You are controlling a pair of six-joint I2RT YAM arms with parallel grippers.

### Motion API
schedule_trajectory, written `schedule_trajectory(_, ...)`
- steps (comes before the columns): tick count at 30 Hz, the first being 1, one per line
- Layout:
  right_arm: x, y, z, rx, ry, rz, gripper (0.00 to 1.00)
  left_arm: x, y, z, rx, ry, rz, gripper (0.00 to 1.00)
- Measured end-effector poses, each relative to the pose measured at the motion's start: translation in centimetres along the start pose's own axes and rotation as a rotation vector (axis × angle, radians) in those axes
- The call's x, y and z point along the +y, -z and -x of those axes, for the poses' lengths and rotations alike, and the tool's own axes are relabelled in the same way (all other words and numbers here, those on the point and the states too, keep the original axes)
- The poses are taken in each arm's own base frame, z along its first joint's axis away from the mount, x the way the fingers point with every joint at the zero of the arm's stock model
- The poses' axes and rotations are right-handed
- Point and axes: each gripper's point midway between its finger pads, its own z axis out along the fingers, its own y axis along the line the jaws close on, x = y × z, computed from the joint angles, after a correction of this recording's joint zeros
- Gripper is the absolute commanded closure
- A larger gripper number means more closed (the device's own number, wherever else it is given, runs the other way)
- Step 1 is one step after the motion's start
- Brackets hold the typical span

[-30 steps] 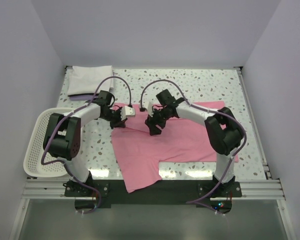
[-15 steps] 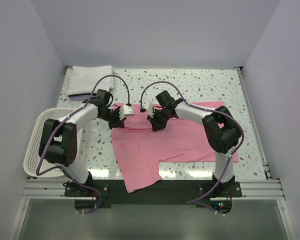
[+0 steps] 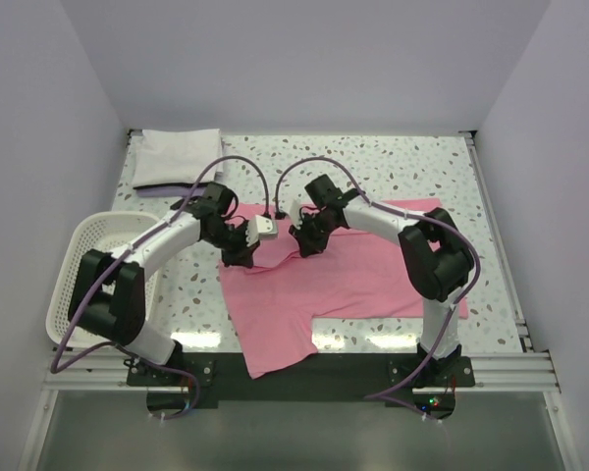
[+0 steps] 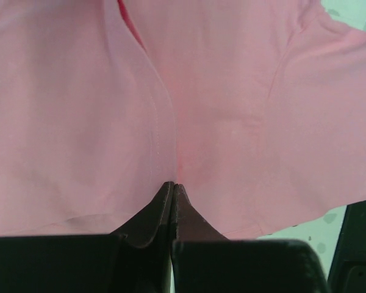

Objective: Fold and stack the t-shirts
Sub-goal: Fold the tshirt

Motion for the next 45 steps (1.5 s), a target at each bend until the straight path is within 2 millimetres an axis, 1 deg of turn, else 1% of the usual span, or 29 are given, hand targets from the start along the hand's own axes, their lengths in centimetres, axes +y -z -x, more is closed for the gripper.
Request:
schedule_trajectory(3,0.0,0.2,0.1,0.005,0.009,0.003,1.00,-1.1,-0.4,-0.3,0.027,0.032,-0.024,1.00)
schedule_trajectory(13,0.6,0.5,-0.5,0.033,0.023,0.030,1.00,-1.5,-0.5,-1.9,0.082,0.085,-0.017,1.00)
schedule_trajectory(14,0.6,0.5,-0.7,0.037,0.025,0.033,0.95,-1.5,-0.5,-2.0,0.086,0.087,-0.017,1.00)
schedule_trajectory(15,0.7,0.5,-0.8,0.042,0.026,0.037,0.81,-1.6,-0.6,-2.2,0.090,0.089,-0.018,0.99)
schedule_trajectory(16,0.9,0.5,-0.9,0.046,0.024,0.044,0.71,-1.7,-0.6,-2.4,0.096,0.092,-0.019,0.92)
schedule_trajectory(17,1.1,0.6,-1.0,0.051,0.027,0.052,0.66,-1.7,-0.7,-2.6,0.099,0.092,-0.022,0.80)
schedule_trajectory(18,1.4,0.6,-1.2,0.057,0.027,0.065,0.63,-1.7,-0.8,-2.7,0.102,0.089,-0.025,0.76)
schedule_trajectory(19,1.6,0.7,-1.4,0.062,0.027,0.076,0.59,-1.8,-0.8,-2.8,0.105,0.094,-0.029,0.70)
schedule_trajectory(20,1.9,0.8,-1.6,0.071,0.025,0.088,0.57,-1.9,-0.9,-2.9,0.107,0.091,-0.031,0.69)
schedule_trajectory(21,2.2,1.0,-1.9,0.083,0.022,0.098,0.56,-1.9,-0.9,-2.9,0.108,0.090,-0.032,0.68)
schedule_trajectory(22,2.4,1.3,-2.2,0.094,0.020,0.106,0.52,-1.9,-0.9,-3.0,0.109,0.091,-0.033,0.67)
schedule_trajectory(23,2.7,1.6,-2.4,0.103,0.015,0.112,0.51,-1.9,-0.8,-2.9,0.108,0.091,-0.032,0.67)
schedule_trajectory(25,2.8,2.5,-2.6,0.109,0.003,0.120,0.49,-1.7,-0.7,-2.8,0.101,0.103,-0.027,0.66)
schedule_trajectory(26,2.7,3.1,-2.6,0.108,-0.010,0.121,0.49,-1.2,-0.4,-2.6,0.092,0.114,-0.017,0.66)
schedule_trajectory(27,2.2,3.9,-2.5,0.099,-0.031,0.117,0.49,-0.4,0.0,-2.2,0.075,0.134,0.001,0.66)
schedule_trajectory(29,0.1,5.9,-2.3,0.071,-0.077,0.080,0.50,2.2,0.8,-0.9,0.029,0.171,0.064,0.66)
schedule_trajectory(30,-1.6,7.1,-2.2,0.052,-0.104,0.045,0.50,3.5,1.1,-0.3,0.009,0.186,0.096,0.66)
schedule_trajectory(32,-5.3,9.7,-2.4,0.014,-0.161,-0.033,0.50,6.9,1.8,1.0,-0.028,0.224,0.184,0.66)
schedule_trajectory(33,-7.3,11.0,-2.8,0.000,-0.189,-0.081,0.50,8.4,2.0,1.6,-0.044,0.239,0.225,0.66)
schedule_trajectory(34,-8.9,12.1,-3.2,-0.008,-0.214,-0.119,0.49,9.7,2.1,2.1,-0.056,0.255,0.258,0.68)
schedule_trajectory(36,-12.8,14.5,-5.0,-0.012,-0.274,-0.213,0.50,11.6,1.9,2.7,-0.067,0.290,0.297,0.70)
schedule_trajectory(37,-13.9,15.1,-5.9,-0.007,-0.298,-0.242,0.50,12.6,1.7,2.9,-0.071,0.310,0.316,0.71)
schedule_trajectory(39,-16.2,16.1,-8.2,0.023,-0.351,-0.296,0.50,14.1,0.9,2.7,-0.066,0.350,0.341,0.71)
schedule_trajectory(40,-17.0,16.2,-9.4,0.046,-0.374,-0.315,0.50,14.7,0.4,2.3,-0.056,0.375,0.353,0.72)
schedule_trajectory(42,-18.2,15.7,-12.0,0.107,-0.421,-0.336,0.50,15.3,-0.7,1.1,-0.026,0.417,0.362,0.73)
schedule_trajectory(43,-18.4,15.6,-12.6,0.119,-0.432,-0.339,0.50,15.5,-1.2,0.3,-0.005,0.439,0.364,0.73)
schedule_trajectory(45,-19.1,15.3,-14.8,0.169,-0.463,-0.351,0.50,15.9,-2.2,-1.1,0.038,0.481,0.371,0.73)
